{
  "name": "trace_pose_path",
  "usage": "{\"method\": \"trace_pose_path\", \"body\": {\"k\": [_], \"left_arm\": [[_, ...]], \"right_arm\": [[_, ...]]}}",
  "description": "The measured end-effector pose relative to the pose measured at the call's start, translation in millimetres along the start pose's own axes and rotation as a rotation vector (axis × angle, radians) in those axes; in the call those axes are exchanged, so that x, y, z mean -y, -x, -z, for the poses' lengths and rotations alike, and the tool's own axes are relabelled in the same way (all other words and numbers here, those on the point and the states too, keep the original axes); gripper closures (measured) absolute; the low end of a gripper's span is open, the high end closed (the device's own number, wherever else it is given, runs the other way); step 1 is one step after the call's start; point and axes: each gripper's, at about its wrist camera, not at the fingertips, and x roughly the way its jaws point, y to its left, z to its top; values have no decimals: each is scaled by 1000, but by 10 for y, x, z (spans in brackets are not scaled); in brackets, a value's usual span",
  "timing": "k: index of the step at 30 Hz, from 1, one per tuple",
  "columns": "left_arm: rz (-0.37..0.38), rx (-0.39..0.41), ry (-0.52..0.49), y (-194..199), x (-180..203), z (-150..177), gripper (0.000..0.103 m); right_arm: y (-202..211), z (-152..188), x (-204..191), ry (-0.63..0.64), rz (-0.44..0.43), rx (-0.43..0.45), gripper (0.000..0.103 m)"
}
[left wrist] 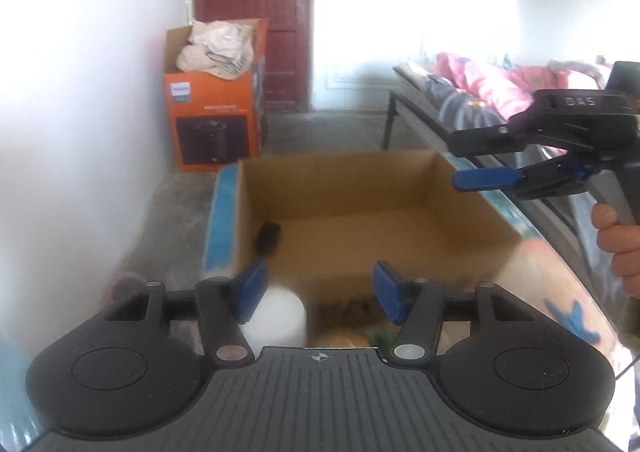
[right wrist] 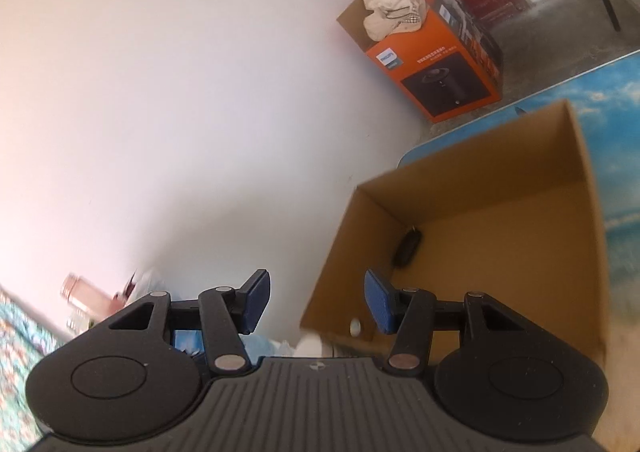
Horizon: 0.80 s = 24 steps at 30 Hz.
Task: Organize rigid objects
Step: 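Move the open right tool back to the pink cup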
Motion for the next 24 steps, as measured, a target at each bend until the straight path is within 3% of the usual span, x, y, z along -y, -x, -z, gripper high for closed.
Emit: {"method": "trace_pose_path", "body": {"k": [3, 10, 17, 24], "left_arm": [[27, -29, -12, -32, 95, 218, 45], [50, -92, -81, -171, 377, 757, 48], [58, -125, -101, -319, 475, 994, 72], [79, -154, -82, -478, 443, 1105, 82]], "right_arm": [[157, 388, 3, 5, 7, -4, 48], [-34, 1092, 177, -29, 61, -46, 52], [-358, 1355, 286, -3, 127, -65, 61], [-555, 1381, 387, -13, 137, -70, 66]]}}
